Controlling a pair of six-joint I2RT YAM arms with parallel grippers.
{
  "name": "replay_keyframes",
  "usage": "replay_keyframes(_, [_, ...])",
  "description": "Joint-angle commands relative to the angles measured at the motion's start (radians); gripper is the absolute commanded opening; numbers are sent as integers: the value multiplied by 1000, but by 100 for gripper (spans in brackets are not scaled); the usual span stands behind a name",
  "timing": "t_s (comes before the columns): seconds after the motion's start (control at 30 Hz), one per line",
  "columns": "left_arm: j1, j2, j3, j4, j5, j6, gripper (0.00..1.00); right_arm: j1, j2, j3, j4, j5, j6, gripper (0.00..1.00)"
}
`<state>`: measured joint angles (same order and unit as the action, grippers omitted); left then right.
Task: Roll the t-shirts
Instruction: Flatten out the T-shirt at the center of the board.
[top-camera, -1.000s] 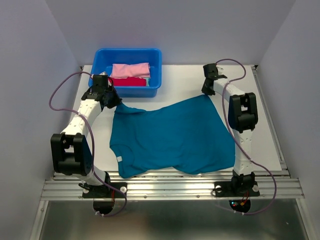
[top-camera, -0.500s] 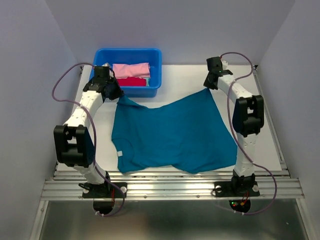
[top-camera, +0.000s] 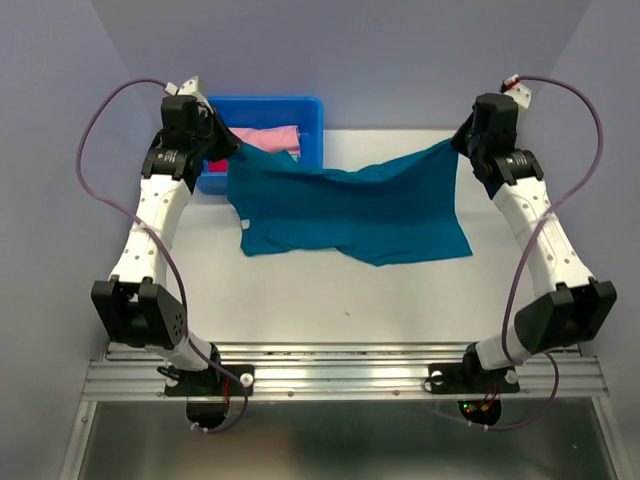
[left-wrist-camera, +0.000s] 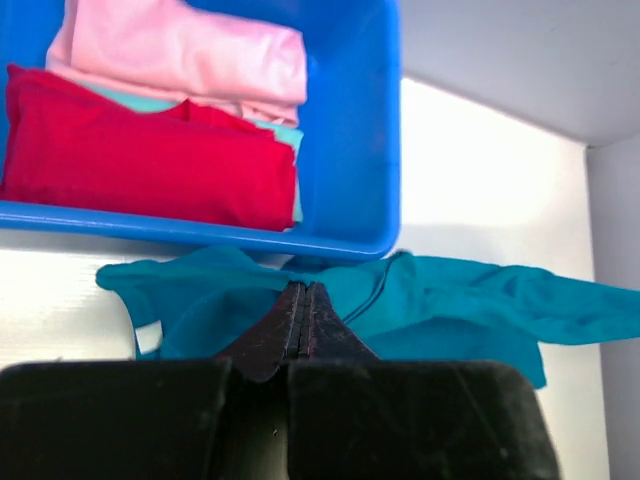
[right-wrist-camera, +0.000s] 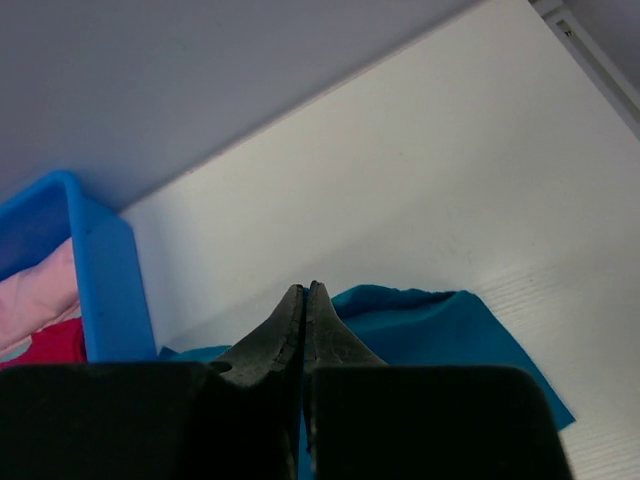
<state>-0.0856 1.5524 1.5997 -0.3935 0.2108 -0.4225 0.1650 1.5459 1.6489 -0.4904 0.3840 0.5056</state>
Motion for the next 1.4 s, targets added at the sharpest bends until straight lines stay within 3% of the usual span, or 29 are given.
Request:
replay_keyframes(0.0, [1,-130,-13,70,44,7,0,-5,-168,-182,24,16,16,1])
replay_keyframes(0.23, [0,-304,-130,81,96,2,0,-5,-443,-451,-39,0,62,1])
replay_keyframes(0.4, [0,-394,-224,168,81,-28,0,-5,-564,-494,-125,36,57,1])
replay_keyframes(0.57, [0,-385,-218,139,130,-9,0,-5,-616,-469,-169,98,54,1])
replay_keyframes(0.7, [0,-434,-351,113,124,11,0,-5,-641,-558,-166,119,73,1])
replay_keyframes(0.77, [0,-463,-499,111,125,4,0,-5,-667,-622,-155,110,111,1])
replay_keyframes(0.8, [0,-471,-600,117,130,-21,2,-5,-678,-694,-142,96,141,1])
replay_keyframes(0.83, [0,-469,-642,116,131,-35,29,-5,-694,-730,-137,86,163,1])
replay_keyframes(0.87, [0,-465,-679,111,131,-44,44,-5,-702,-763,-134,76,186,1])
replay_keyframes(0.93, [1,-439,-731,85,127,-61,64,-5,-714,-840,-122,58,235,1])
replay_keyframes(1.13, [-2,-419,-757,35,53,-90,67,-5,-696,-894,-100,39,243,1])
replay_keyframes(1.3, [-42,-403,-805,5,-11,-131,61,-5,-681,-900,-88,38,243,1])
replay_keyframes(1.37, [-104,-423,-842,8,-51,-180,60,-5,-672,-903,-74,27,241,1])
